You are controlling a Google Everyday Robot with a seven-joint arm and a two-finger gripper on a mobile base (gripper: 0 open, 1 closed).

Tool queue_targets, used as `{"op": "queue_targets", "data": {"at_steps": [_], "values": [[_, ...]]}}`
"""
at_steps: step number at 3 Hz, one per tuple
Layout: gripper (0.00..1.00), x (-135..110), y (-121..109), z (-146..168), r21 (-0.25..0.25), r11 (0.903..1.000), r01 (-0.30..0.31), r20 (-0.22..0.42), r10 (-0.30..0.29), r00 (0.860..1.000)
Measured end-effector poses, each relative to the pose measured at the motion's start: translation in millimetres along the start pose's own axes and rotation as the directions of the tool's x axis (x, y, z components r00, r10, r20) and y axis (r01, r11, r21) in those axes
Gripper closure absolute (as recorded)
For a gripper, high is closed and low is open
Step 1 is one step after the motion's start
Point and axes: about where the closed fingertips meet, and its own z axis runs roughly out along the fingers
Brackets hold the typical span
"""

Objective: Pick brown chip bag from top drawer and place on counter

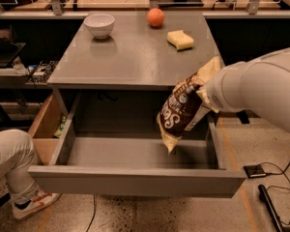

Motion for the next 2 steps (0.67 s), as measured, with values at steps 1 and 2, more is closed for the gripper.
{"op": "queue_targets", "data": {"at_steps": [1,2], "values": [[1.00,-45.8,-24.4,-5.0,0.022,0.9983,0.053,0.136,-0.056,0.989],[1.00,-90.2,-46.9,1.9,0.026,0.9934,0.112,0.224,-0.115,0.968]]}}
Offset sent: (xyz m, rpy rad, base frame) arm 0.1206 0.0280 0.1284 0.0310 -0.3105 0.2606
